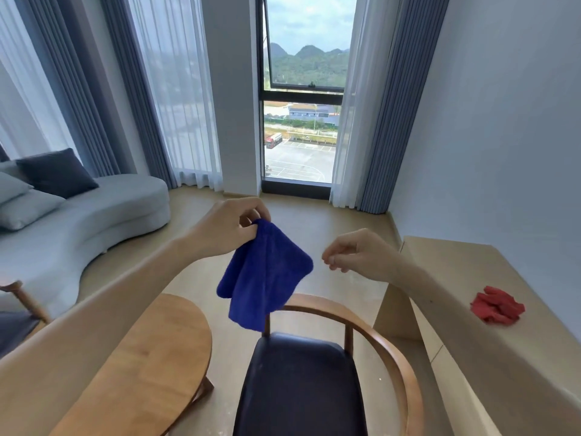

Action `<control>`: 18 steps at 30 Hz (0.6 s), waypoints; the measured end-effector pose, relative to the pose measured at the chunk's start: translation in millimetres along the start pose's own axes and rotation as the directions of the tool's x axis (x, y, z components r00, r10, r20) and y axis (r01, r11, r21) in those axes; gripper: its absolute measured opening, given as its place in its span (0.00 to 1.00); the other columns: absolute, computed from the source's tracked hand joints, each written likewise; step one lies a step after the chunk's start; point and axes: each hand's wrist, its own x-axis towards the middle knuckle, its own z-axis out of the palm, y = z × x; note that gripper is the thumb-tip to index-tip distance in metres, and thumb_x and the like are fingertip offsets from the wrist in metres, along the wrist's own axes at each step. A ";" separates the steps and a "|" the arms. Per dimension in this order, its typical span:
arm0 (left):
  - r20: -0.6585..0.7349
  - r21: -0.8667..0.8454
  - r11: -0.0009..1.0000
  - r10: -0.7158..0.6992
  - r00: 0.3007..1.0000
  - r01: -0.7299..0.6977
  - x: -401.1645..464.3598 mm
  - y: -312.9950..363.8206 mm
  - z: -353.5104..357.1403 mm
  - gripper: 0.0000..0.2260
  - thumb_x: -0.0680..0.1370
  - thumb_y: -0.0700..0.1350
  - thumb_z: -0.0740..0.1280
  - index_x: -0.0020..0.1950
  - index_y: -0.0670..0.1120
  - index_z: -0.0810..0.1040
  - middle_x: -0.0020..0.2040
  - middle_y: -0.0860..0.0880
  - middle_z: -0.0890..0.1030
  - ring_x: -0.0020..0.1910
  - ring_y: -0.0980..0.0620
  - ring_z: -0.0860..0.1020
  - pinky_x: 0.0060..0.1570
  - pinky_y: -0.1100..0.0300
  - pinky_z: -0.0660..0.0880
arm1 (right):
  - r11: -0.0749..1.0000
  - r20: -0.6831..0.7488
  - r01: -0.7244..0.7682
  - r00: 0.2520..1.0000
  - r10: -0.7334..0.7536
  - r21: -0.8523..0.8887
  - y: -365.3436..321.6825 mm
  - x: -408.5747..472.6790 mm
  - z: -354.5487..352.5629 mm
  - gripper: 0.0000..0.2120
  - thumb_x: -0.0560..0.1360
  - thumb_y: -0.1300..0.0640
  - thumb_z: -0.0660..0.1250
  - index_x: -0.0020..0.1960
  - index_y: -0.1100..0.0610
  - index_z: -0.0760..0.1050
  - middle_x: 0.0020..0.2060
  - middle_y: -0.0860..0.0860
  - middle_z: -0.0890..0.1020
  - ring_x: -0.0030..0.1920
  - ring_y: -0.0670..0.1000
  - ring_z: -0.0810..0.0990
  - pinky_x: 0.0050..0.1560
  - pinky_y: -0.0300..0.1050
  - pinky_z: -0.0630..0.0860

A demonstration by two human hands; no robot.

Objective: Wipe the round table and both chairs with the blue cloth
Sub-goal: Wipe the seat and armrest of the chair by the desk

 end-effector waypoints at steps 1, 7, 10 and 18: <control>0.015 -0.013 1.000 0.014 1.000 -0.014 -1.3 2.0 -0.8 0.12 0.76 0.35 0.65 0.46 0.52 0.78 0.43 0.51 0.82 0.44 0.50 0.81 0.50 0.48 0.79 | 0.999 -0.009 -0.030 1.000 0.029 -0.028 4.3 1.4 7.0 0.07 0.77 0.60 0.67 0.54 0.56 0.80 0.44 0.48 0.83 0.43 0.48 0.82 0.49 0.48 0.82; 0.065 -0.091 0.990 0.114 0.991 -0.108 -7.8 18.6 4.6 0.12 0.76 0.34 0.66 0.46 0.53 0.79 0.42 0.56 0.82 0.44 0.56 0.80 0.49 0.58 0.79 | 0.979 0.136 -0.188 0.975 0.177 0.077 16.0 2.3 28.6 0.27 0.73 0.52 0.71 0.70 0.48 0.67 0.63 0.44 0.75 0.62 0.47 0.74 0.60 0.49 0.77; 0.050 -0.122 0.985 0.131 0.990 -0.124 -8.3 23.6 4.8 0.13 0.76 0.33 0.66 0.47 0.52 0.80 0.43 0.56 0.82 0.44 0.55 0.80 0.48 0.60 0.78 | 0.969 0.263 -0.177 0.956 0.127 0.174 17.2 -2.2 32.6 0.26 0.71 0.49 0.71 0.67 0.49 0.71 0.58 0.45 0.80 0.59 0.49 0.78 0.59 0.47 0.77; -0.003 -0.190 0.982 -0.008 1.000 0.008 -12.2 -4.0 -13.6 0.06 0.77 0.34 0.67 0.47 0.44 0.80 0.42 0.46 0.83 0.42 0.46 0.82 0.47 0.52 0.81 | 0.982 -0.055 -0.018 0.998 0.028 0.187 7.9 -6.3 1.2 0.03 0.77 0.61 0.66 0.49 0.59 0.78 0.41 0.54 0.82 0.45 0.56 0.80 0.51 0.57 0.77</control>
